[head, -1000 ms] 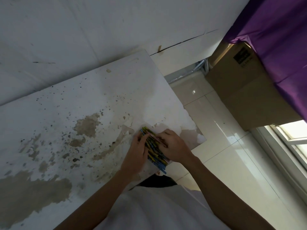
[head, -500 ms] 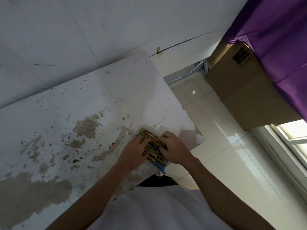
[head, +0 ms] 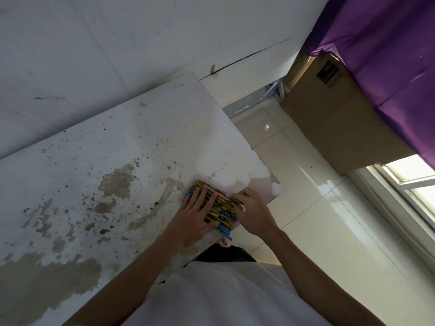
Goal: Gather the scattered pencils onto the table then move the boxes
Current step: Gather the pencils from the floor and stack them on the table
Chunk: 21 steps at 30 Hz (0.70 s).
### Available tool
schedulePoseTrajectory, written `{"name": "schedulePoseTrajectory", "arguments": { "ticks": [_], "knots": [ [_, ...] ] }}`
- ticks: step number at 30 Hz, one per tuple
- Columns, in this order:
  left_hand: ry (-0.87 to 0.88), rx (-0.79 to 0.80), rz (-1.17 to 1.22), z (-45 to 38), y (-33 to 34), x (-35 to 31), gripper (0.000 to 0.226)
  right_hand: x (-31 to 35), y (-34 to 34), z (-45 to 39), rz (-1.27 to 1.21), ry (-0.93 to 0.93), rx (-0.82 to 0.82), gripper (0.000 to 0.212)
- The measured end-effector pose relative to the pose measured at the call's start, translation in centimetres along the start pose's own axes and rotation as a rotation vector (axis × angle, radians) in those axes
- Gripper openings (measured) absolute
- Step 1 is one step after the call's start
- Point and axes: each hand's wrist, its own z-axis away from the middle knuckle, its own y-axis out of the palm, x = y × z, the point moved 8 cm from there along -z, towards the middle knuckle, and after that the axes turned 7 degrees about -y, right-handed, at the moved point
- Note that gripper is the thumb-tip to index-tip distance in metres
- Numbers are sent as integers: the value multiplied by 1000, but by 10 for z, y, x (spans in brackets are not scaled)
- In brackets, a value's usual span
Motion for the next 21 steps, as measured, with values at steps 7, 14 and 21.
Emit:
{"name": "schedulePoseTrajectory", "arguments": {
  "ticks": [7, 14, 21],
  "knots": [
    [-50, -12, 3, 2, -3, 0, 82, -4, 1, 16, 4, 81, -54, 32],
    [-11, -81, 77, 6, -16, -33, 78, -11, -6, 43, -139, 195, -245, 34],
    [36, -116, 19, 3, -16, -44, 82, -27, 9, 108, -244, 458, -434, 32]
  ]
}}
